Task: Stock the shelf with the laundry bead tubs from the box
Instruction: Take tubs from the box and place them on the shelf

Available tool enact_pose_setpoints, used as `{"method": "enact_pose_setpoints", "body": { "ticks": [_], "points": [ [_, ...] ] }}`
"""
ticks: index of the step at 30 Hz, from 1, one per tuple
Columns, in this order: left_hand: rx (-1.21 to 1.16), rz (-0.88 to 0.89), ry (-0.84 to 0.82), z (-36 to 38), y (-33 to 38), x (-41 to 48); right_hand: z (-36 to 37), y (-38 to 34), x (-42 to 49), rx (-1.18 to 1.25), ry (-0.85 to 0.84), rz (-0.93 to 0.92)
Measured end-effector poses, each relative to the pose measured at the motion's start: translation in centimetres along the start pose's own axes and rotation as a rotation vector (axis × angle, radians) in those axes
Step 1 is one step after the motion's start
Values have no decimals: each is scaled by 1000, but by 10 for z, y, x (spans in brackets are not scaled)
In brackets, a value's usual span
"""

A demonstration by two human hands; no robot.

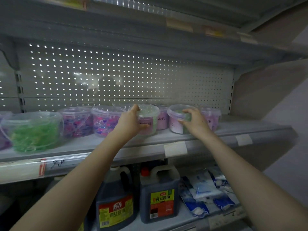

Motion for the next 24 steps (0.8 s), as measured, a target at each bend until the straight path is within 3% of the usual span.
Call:
{"method": "enact_pose_setpoints", "body": {
  "ticks": [7,16,24],
  "points": [
    [30,17,-22,-3,-3,-15,-2,-1,-19,-51,-20,-2],
    [101,111,100,-8,11,-64,-27,5,-85,-167,-10,-44],
    [310,272,-3,32,40,-121,-54,51,-173,-378,-50,45]
  ]
}}
Point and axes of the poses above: each hand's wrist, its own x-axis towards the middle knuckle, its own z-axis out of the palm, y = z × x, the point moved 2 cm from there along x, towards the middle knuckle, and after that the axes turned 13 degrees about x, right-handed, at the moved point
